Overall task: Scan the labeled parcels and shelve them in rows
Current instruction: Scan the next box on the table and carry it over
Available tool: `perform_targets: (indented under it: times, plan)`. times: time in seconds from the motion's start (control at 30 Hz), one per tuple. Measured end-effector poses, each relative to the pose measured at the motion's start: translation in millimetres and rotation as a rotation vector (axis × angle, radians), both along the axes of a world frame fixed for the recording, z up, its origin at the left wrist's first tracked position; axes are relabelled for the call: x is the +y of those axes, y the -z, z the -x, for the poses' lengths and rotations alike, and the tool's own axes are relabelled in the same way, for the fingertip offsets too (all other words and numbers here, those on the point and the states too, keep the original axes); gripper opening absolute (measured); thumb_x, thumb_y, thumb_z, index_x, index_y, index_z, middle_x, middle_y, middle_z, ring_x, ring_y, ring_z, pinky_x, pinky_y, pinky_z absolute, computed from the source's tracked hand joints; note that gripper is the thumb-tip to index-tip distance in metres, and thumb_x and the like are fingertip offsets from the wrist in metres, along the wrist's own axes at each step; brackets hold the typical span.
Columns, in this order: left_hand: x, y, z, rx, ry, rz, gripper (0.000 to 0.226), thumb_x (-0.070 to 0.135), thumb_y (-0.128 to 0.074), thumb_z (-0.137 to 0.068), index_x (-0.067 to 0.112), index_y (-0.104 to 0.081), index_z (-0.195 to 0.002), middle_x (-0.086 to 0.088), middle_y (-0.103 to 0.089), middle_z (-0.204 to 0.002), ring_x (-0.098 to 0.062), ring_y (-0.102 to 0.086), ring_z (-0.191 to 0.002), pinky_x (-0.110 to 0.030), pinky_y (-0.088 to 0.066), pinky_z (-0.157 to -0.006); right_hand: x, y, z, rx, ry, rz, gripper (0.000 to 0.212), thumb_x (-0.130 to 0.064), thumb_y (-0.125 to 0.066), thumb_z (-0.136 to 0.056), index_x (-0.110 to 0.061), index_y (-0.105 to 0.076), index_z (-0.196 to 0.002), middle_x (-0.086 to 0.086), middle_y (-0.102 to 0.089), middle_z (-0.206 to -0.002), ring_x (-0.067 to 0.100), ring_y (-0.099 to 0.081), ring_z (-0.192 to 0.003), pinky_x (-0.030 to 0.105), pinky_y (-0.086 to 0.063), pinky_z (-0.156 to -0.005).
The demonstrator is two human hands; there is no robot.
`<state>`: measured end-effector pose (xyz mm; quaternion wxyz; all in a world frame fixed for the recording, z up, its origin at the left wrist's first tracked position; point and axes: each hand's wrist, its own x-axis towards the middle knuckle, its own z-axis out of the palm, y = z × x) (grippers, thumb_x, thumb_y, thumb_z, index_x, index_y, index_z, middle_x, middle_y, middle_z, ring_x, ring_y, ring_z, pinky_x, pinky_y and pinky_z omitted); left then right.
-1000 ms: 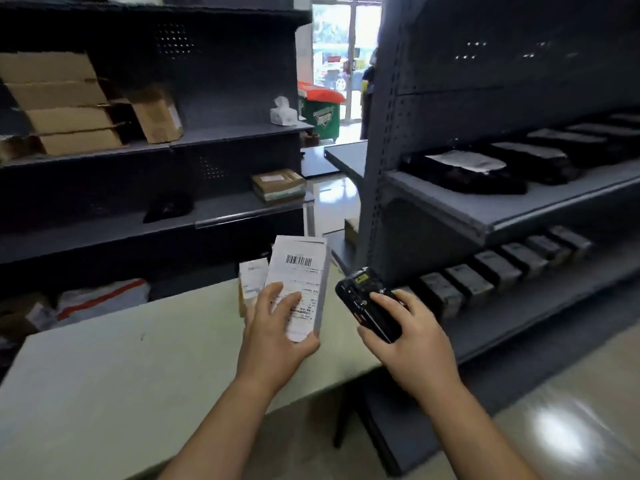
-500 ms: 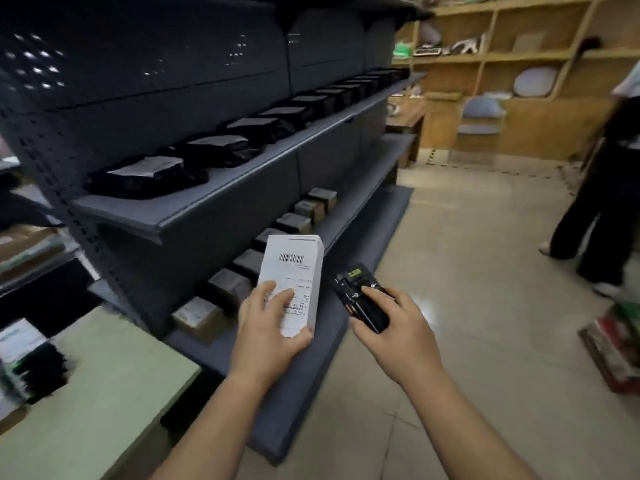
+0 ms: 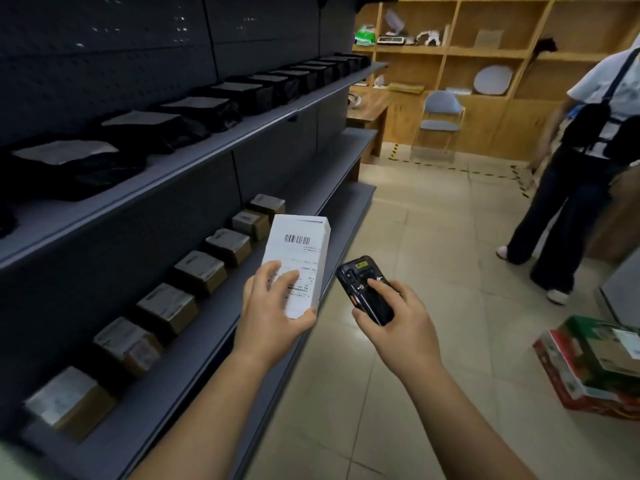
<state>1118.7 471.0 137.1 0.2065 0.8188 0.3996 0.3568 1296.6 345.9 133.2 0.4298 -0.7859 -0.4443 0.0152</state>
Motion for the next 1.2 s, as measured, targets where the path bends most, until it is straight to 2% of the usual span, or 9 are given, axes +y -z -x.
perform_targets:
  times: [0.17,0.33,0.47,0.67,0.87,0.97,1.1,1.2]
  plan:
    - [92,-4,-90,-0.004,0.078,0.023,0.063,0.041,-0.075,-0.065,0.022,-0.062,-0.124,0.007,-0.037,-0.143,-0.017,-0.032,-0.129,-0.027,-0.03,-0.1,82,-8,-74,-0.027,0.052,0.026,0.052,-0.046,-0.076,-0.077,-0.036,-0.064,-0.126,-0.01,-0.057,-0.127,0.013,-0.055,-0.115,0.03,-0.049,-0.09]
    - [167,2,-188,0.025,0.127,0.048,0.071,0.057,-0.056,-0.059,0.022,-0.063,-0.121,0.004,-0.04,-0.142,-0.022,-0.037,-0.127,-0.036,-0.038,-0.101,143,0,-163,0.028,0.115,0.063,0.054,-0.048,-0.074,-0.077,-0.036,-0.061,-0.128,-0.012,-0.057,-0.124,0.013,-0.055,-0.111,0.037,-0.052,-0.088]
    - [225,23,-266,0.068,0.162,0.052,0.07,0.057,-0.056,-0.059,0.022,-0.063,-0.12,0.002,-0.041,-0.141,-0.026,-0.039,-0.126,-0.041,-0.041,-0.102,195,19,-240,0.058,0.163,0.055,0.055,-0.047,-0.074,-0.077,-0.035,-0.061,-0.128,-0.012,-0.057,-0.123,0.013,-0.056,-0.11,0.036,-0.053,-0.086]
    - [316,45,-387,0.139,0.129,0.063,0.073,0.058,-0.054,-0.058,0.022,-0.063,-0.121,0.006,-0.04,-0.141,-0.022,-0.038,-0.126,-0.036,-0.039,-0.104,291,41,-366,0.083,0.107,0.07,0.054,-0.048,-0.074,-0.076,-0.035,-0.062,-0.127,-0.013,-0.056,-0.122,0.013,-0.057,-0.106,0.034,-0.054,-0.081]
    - [415,44,-472,0.094,-0.036,0.051,0.07,0.054,-0.056,-0.06,0.017,-0.066,-0.118,-0.001,-0.045,-0.138,-0.029,-0.043,-0.12,-0.039,-0.04,-0.101,412,34,-470,0.069,-0.014,0.104,0.055,-0.045,-0.076,-0.076,-0.033,-0.062,-0.128,-0.01,-0.056,-0.125,0.014,-0.055,-0.109,0.031,-0.052,-0.083]
    - [459,53,-487,0.05,-0.145,0.074,0.069,0.054,-0.057,-0.061,0.018,-0.065,-0.119,0.002,-0.043,-0.139,-0.026,-0.041,-0.122,-0.032,-0.037,-0.099,478,37,-497,0.049,-0.138,0.094,0.053,-0.04,-0.079,-0.075,-0.031,-0.064,-0.125,-0.008,-0.058,-0.121,0.015,-0.058,-0.105,0.031,-0.052,-0.08]
    - [521,71,-505,0.007,-0.302,0.174,0.065,0.045,-0.068,-0.063,0.021,-0.063,-0.123,0.01,-0.037,-0.143,-0.018,-0.032,-0.128,-0.026,-0.03,-0.101,572,50,-524,0.033,-0.313,0.143,0.052,-0.049,-0.07,-0.074,-0.04,-0.057,-0.123,-0.014,-0.056,-0.119,0.015,-0.059,-0.103,0.034,-0.054,-0.076]
    - [564,85,-520,-0.017,-0.421,0.201,0.06,0.034,-0.079,-0.066,0.019,-0.064,-0.123,0.007,-0.039,-0.142,-0.02,-0.033,-0.128,-0.023,-0.026,-0.103,634,60,-539,0.019,-0.419,0.175,0.052,-0.053,-0.066,-0.073,-0.041,-0.058,-0.123,-0.015,-0.055,-0.119,0.015,-0.059,-0.103,0.034,-0.053,-0.077]
